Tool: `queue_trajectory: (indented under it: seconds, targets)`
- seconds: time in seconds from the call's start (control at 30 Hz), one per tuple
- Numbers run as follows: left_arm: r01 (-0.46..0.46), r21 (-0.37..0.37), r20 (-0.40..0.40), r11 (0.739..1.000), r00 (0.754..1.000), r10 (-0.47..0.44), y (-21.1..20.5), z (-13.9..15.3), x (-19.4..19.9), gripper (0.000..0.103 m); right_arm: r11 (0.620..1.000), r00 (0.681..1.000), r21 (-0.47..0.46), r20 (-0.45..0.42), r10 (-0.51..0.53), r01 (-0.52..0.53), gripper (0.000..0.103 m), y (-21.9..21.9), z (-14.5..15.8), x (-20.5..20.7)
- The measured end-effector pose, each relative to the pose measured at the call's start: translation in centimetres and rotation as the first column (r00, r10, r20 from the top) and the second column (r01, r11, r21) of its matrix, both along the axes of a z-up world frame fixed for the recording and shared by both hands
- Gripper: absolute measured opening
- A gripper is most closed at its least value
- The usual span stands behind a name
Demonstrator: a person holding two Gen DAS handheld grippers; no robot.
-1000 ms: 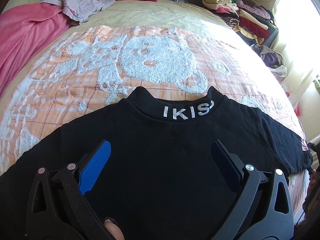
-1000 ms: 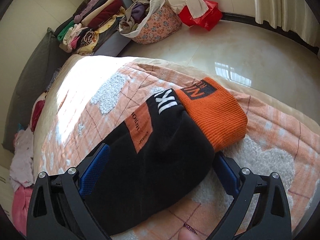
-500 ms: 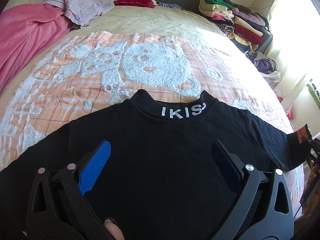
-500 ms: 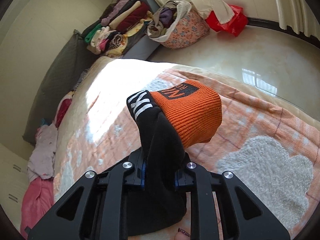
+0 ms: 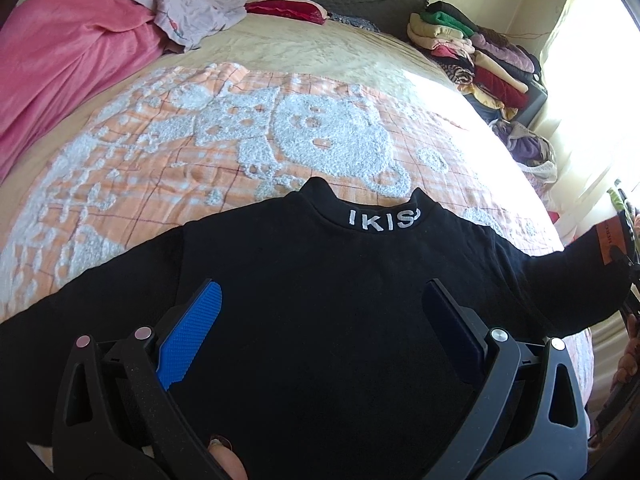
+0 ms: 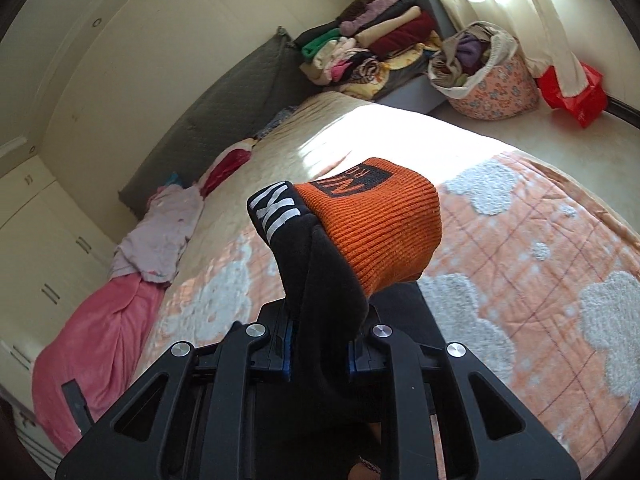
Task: Fold small clothes
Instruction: 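Carry the sleeve across the chest with the right gripper and release it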
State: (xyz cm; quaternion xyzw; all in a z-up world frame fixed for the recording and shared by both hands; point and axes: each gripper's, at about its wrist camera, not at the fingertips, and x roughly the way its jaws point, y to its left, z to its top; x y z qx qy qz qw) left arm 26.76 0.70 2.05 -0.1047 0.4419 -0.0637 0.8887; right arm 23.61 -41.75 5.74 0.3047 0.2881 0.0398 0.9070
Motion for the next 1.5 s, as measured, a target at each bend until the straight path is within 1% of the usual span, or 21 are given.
queue_trajectory:
  seconds: [0.17,0.23,0.33,0.43,0.53,0.6,0.7,0.77,0.83,0.9,0.93,1.0,1.07,1.13,1.23,1.27,1.3,1.33,1.37,1.43,1.5]
  targets:
    - [0.016,-0.08,-0.017,0.997,1.0,-0.017,1.0,-0.2,-0.9,0.094,0.99,0.991,-0.057,0.022,0.129,-0.128,0.017,5.5,1.1,0.5]
    - [0.021,-0.103,-0.021,0.995,1.0,-0.023,1.1,-0.3,-1.2,0.094,0.982,0.984,-0.082,0.024,0.175,-0.173,0.017,7.4,1.1,0.6]
    - [0.03,-0.166,-0.034,0.986,0.999,-0.036,1.5,-0.7,-1.7,0.094,0.964,0.97,-0.118,0.015,0.241,-0.237,0.017,10.7,0.6,0.8]
    - [0.04,-0.237,-0.058,0.971,0.997,-0.055,1.8,-1.4,-2.1,0.094,0.94,0.952,-0.158,0.0,0.306,-0.302,0.017,14.0,-0.1,1.0]
    - [0.045,-0.29,-0.065,0.956,0.996,-0.067,2.2,-1.7,-2.3,0.093,0.916,0.934,-0.188,-0.016,0.358,-0.354,0.017,17.0,-0.8,1.0]
    - [0.048,-0.334,-0.074,0.941,0.994,-0.077,2.5,-1.9,-2.4,0.093,0.903,0.925,-0.21,-0.023,0.379,-0.375,0.019,18.6,-1.2,1.1]
    - [0.053,-0.363,-0.078,0.93,0.993,-0.087,2.9,-2.0,-2.6,0.091,0.883,0.911,-0.231,-0.037,0.411,-0.408,0.023,20.5,-1.7,1.1]
    - [0.055,-0.379,-0.081,0.924,0.992,-0.092,3.2,-1.9,-2.8,0.089,0.87,0.9,-0.239,-0.046,0.434,-0.432,0.037,21.6,-2.1,1.2]
    - [0.053,-0.395,-0.089,0.917,0.991,-0.096,3.5,-2.1,-2.9,0.086,0.858,0.889,-0.24,-0.053,0.455,-0.454,0.045,22.5,-2.6,0.8]
    - [0.048,-0.407,-0.099,0.912,0.99,-0.096,3.9,-2.4,-2.9,0.083,0.85,0.877,-0.226,-0.057,0.476,-0.476,0.045,23.0,-2.8,0.7]
    - [0.045,-0.41,-0.106,0.911,0.99,-0.097,4.0,-2.7,-2.9,0.081,0.847,0.872,-0.218,-0.057,0.485,-0.485,0.048,23.1,-2.9,0.6]
    - [0.039,-0.419,-0.12,0.907,0.988,-0.098,4.2,-3.0,-2.9,0.075,0.845,0.87,-0.215,-0.06,0.49,-0.49,0.05,23.2,-2.9,0.4]
    - [0.037,-0.44,-0.141,0.897,0.984,-0.109,4.2,-3.6,-2.9,0.072,0.842,0.869,-0.216,-0.071,0.491,-0.494,0.05,23.2,-3.0,0.4]
    - [0.034,-0.451,-0.16,0.892,0.98,-0.118,4.0,-4.1,-2.8,0.07,0.849,0.877,-0.218,-0.085,0.474,-0.48,0.052,23.0,-3.2,0.3]
    - [0.019,-0.439,-0.188,0.898,0.976,-0.112,3.6,-4.9,-2.5,0.069,0.858,0.886,-0.22,-0.115,0.45,-0.464,0.053,22.4,-3.8,0.3]
    - [0.01,-0.45,-0.197,0.893,0.974,-0.111,3.6,-5.2,-2.4,0.068,0.861,0.887,-0.217,-0.124,0.444,-0.461,0.053,22.2,-4.1,0.3]
    - [-0.001,-0.455,-0.203,0.89,0.974,-0.103,3.7,-5.4,-2.4,0.066,0.863,0.888,-0.211,-0.134,0.439,-0.459,0.053,21.9,-4.4,0.4]
    - [-0.01,-0.446,-0.204,0.895,0.975,-0.09,3.8,-5.5,-2.4,0.055,0.867,0.89,-0.204,-0.144,0.433,-0.454,0.053,21.5,-4.6,0.4]
    - [-0.015,-0.429,-0.202,0.903,0.976,-0.079,3.8,-5.6,-2.4,0.047,0.87,0.892,-0.2,-0.149,0.428,-0.451,0.053,21.3,-4.8,0.4]
    - [-0.022,-0.395,-0.199,0.919,0.978,-0.062,3.9,-5.8,-2.4,0.003,0.875,0.896,-0.202,-0.156,0.415,-0.44,0.053,20.7,-5.0,0.6]
    - [-0.017,-0.39,-0.198,0.921,0.978,-0.066,4.0,-6.0,-2.3,0.003,0.884,0.906,-0.204,-0.153,0.396,-0.421,0.053,19.8,-4.9,0.7]
